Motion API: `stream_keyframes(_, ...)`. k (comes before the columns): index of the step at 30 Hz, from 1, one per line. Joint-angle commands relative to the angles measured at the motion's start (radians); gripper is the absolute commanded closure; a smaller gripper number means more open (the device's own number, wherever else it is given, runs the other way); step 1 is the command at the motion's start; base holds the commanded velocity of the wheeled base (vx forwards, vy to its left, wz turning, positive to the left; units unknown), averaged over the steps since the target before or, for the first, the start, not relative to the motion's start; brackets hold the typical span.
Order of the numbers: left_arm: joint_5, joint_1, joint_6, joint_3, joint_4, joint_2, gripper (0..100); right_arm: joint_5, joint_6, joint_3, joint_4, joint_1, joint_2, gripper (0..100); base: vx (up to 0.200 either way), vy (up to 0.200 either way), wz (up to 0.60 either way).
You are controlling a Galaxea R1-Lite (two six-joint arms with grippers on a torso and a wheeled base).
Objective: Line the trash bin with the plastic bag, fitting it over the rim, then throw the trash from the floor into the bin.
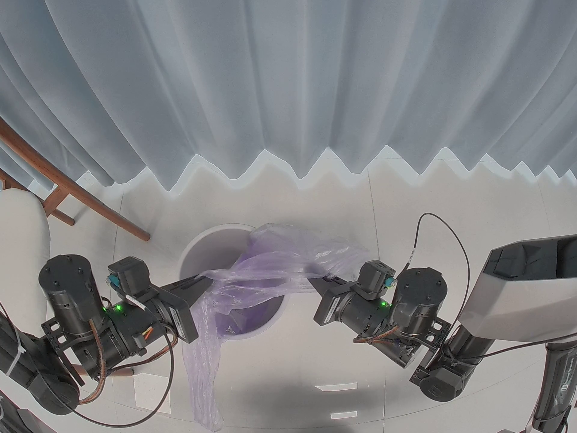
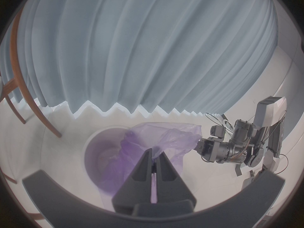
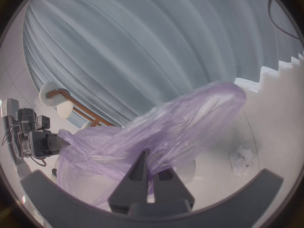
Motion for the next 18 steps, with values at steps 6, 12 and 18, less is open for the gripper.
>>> stream_keyframes(6, -0.002, 0.083, -0.001, -0.033, 0.001, 0.000, 100, 0.014, -0.027, 0.016, -0.013, -0.030, -0.014, 100, 0.000, 0.000, 0.00)
stream_keyframes(12, -0.038, 0.190, 0.001, -0.080, 0.008, -0.002, 100, 0.028, -0.030, 0.016, -0.013, -0.033, -0.025, 100, 0.000, 0.000, 0.00)
stream_keyframes(18, -0.048, 0.268, 0.001, -0.116, 0.011, 0.006, 100, 0.028, -0.038, 0.027, -0.013, -0.033, -0.026, 100, 0.000, 0.000, 0.00)
